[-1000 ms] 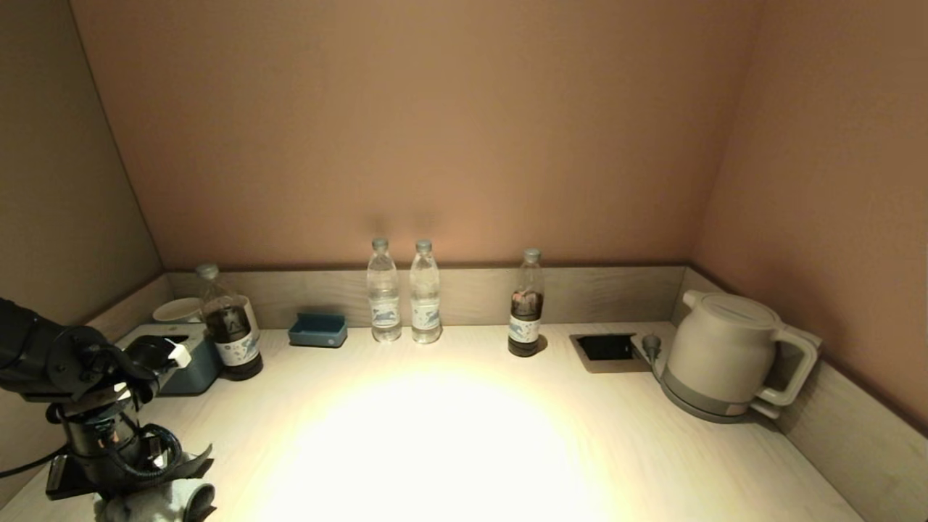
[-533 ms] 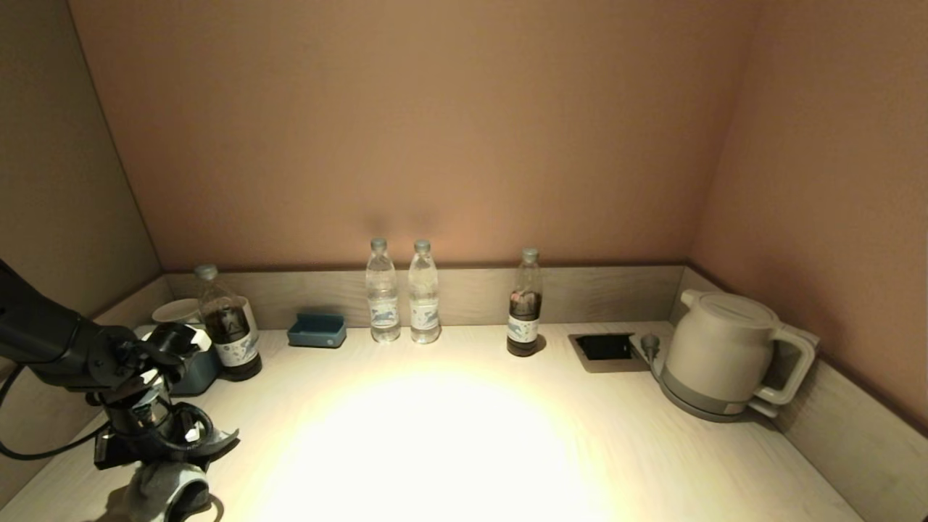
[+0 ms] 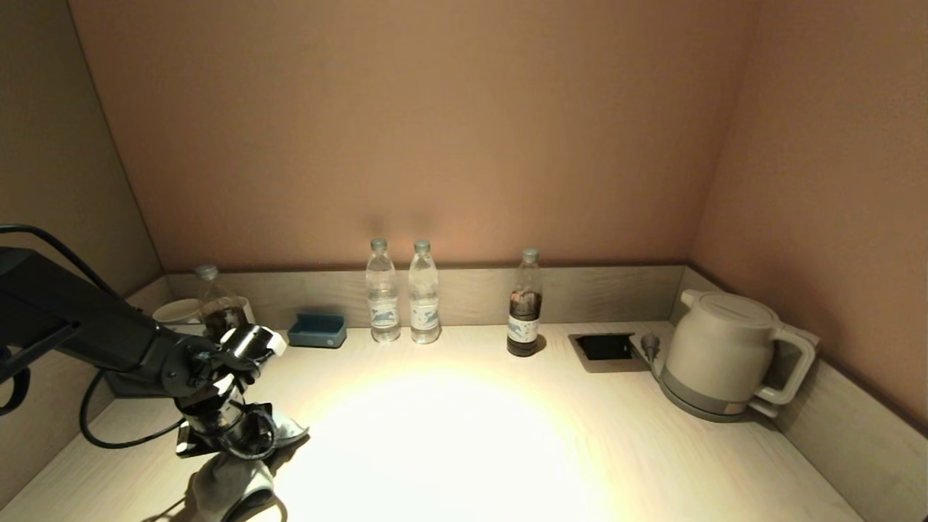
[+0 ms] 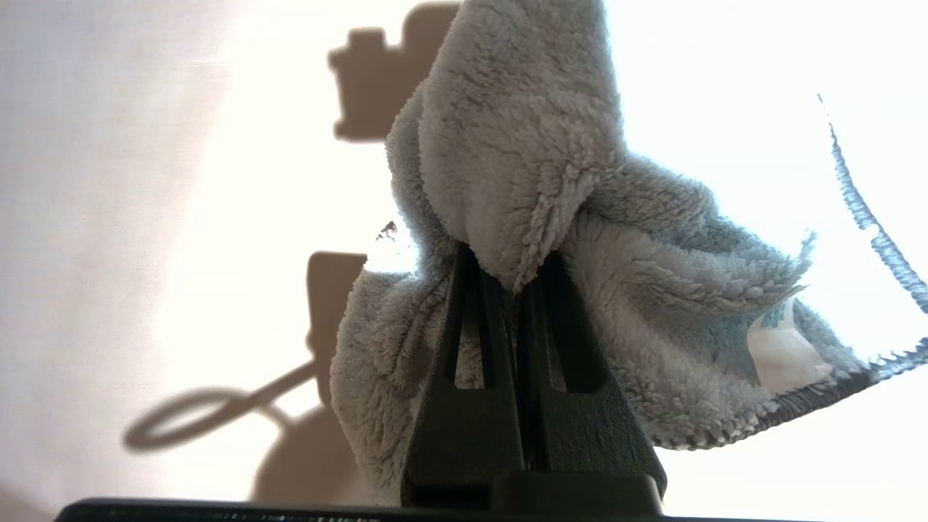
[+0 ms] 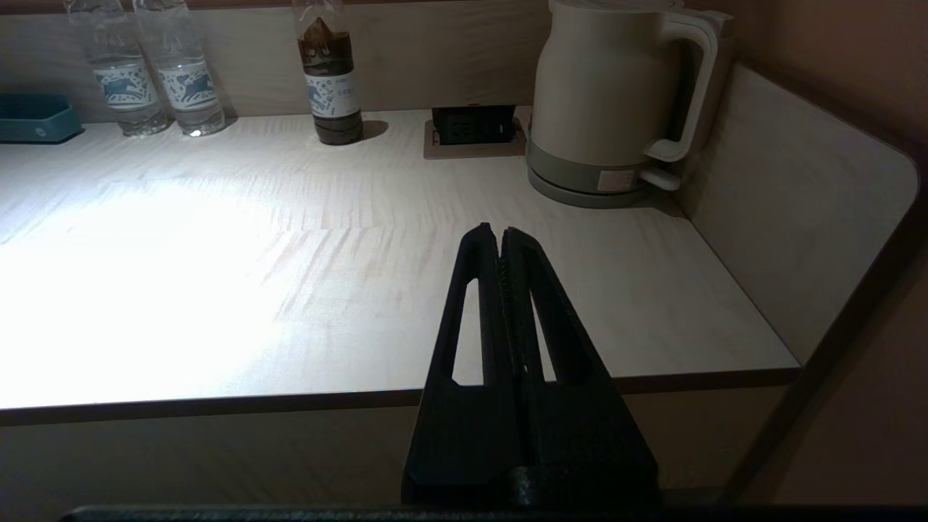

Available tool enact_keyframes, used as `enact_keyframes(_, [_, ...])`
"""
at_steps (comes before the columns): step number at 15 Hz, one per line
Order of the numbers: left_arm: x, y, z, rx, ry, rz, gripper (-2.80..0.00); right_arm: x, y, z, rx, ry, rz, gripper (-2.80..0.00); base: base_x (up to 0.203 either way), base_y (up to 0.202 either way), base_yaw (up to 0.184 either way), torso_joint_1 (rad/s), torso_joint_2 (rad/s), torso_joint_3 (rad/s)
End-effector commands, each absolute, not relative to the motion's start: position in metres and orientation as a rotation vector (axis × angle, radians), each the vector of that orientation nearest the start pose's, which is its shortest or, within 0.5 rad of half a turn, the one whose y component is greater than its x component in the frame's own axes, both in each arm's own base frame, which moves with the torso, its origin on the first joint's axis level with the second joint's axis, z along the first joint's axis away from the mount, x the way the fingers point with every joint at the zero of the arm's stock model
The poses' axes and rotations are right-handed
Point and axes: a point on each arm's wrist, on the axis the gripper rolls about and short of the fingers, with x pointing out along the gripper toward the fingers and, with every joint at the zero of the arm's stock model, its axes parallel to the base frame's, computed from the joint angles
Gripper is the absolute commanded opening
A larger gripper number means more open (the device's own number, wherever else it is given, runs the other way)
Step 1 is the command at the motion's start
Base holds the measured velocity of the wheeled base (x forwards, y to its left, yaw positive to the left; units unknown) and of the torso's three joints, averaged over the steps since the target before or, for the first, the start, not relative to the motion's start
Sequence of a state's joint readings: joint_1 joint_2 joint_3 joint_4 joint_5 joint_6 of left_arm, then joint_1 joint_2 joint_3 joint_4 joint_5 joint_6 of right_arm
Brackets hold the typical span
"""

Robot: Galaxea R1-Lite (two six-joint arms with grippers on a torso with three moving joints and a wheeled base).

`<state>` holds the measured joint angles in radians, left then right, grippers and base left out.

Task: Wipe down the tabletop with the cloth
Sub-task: Sweep the stains on the table

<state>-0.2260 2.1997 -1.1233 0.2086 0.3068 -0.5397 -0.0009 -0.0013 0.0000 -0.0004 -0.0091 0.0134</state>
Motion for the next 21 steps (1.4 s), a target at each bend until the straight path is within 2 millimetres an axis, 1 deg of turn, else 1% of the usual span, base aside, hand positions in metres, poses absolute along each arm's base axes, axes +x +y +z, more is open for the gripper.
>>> enact_keyframes(1, [0.346,-0.082,0.024,-0.115,1.175,0.376,-2.80,-0.023,0.000,0.076,0.014,-0.002,-0.011,-2.80,0.000,0.000,0.000,0.000,0.00,0.000])
enact_keyframes(2, [0.349,-0.091,0.023,-0.110,1.156,0.351,-2.80,-0.023,0.000,0.076,0.014,-0.002,-0.012,-2.80,0.000,0.000,0.000,0.000,0.00,0.000])
enact_keyframes(3, [0.349,-0.112,0.021,-0.090,1.132,0.298,-2.80,-0.023,0.000,0.076,0.014,-0.002,-0.012,-2.80,0.000,0.000,0.000,0.000,0.00,0.000])
enact_keyframes(4, [0.352,-0.127,0.021,-0.086,1.096,0.254,-2.80,-0.023,0.000,0.076,0.014,-0.002,-0.011,-2.80,0.000,0.000,0.000,0.000,0.00,0.000])
enact_keyframes(5, [0.355,-0.138,0.022,-0.092,1.050,0.219,-2.80,-0.023,0.000,0.076,0.014,-0.002,-0.011,-2.80,0.000,0.000,0.000,0.000,0.00,0.000])
enact_keyframes(7, [0.358,-0.143,0.024,-0.097,1.024,0.199,-2.80,-0.023,0.000,0.076,0.014,-0.002,-0.012,-2.80,0.000,0.000,0.000,0.000,0.00,0.000])
enact_keyframes(9, [0.370,-0.152,0.026,-0.113,0.980,0.178,-2.80,-0.023,0.000,0.076,0.014,-0.002,-0.012,-2.80,0.000,0.000,0.000,0.000,0.00,0.000])
enact_keyframes(11, [0.378,-0.154,0.024,-0.124,0.961,0.187,-2.80,-0.023,0.000,0.076,0.014,-0.002,-0.012,-2.80,0.000,0.000,0.000,0.000,0.00,0.000])
enact_keyframes(12, [0.378,-0.154,0.024,-0.124,0.961,0.187,-2.80,-0.023,0.000,0.076,0.014,-0.002,-0.012,-2.80,0.000,0.000,0.000,0.000,0.00,0.000])
enact_keyframes(13, [0.378,-0.152,0.025,-0.124,0.961,0.199,-2.80,-0.023,0.000,0.076,0.014,-0.002,-0.012,-2.80,0.000,0.000,0.000,0.000,0.00,0.000])
enact_keyframes(14, [0.380,-0.135,0.024,-0.129,0.959,0.270,-2.80,-0.023,0.000,0.076,0.014,-0.002,-0.011,-2.80,0.000,0.000,0.000,0.000,0.00,0.000])
enact_keyframes(15, [0.379,-0.124,0.024,-0.120,0.959,0.327,-2.80,-0.023,0.000,0.076,0.014,-0.002,-0.011,-2.80,0.000,0.000,0.000,0.000,0.00,0.000])
enact_keyframes(17, [0.378,-0.121,0.025,-0.116,0.957,0.342,-2.80,-0.023,0.000,0.076,0.014,-0.002,-0.011,-2.80,0.000,0.000,0.000,0.000,0.00,0.000])
enact_keyframes(18, [0.373,-0.099,0.025,-0.115,0.970,0.402,-2.80,-0.023,0.000,0.076,0.014,-0.002,-0.012,-2.80,0.000,0.000,0.000,0.000,0.00,0.000])
enact_keyframes(19, [0.364,-0.073,0.030,-0.124,0.981,0.471,-2.80,-0.023,0.000,0.076,0.014,-0.002,-0.012,-2.80,0.000,0.000,0.000,0.000,0.00,0.000])
enact_keyframes(20, [0.360,-0.063,0.033,-0.121,0.982,0.500,-2.80,-0.023,0.000,0.076,0.014,-0.002,-0.012,-2.80,0.000,0.000,0.000,0.000,0.00,0.000])
enact_keyframes(21, [0.360,-0.062,0.033,-0.119,0.983,0.502,-2.80,-0.023,0.000,0.076,0.014,-0.002,-0.011,-2.80,0.000,0.000,0.000,0.000,0.00,0.000])
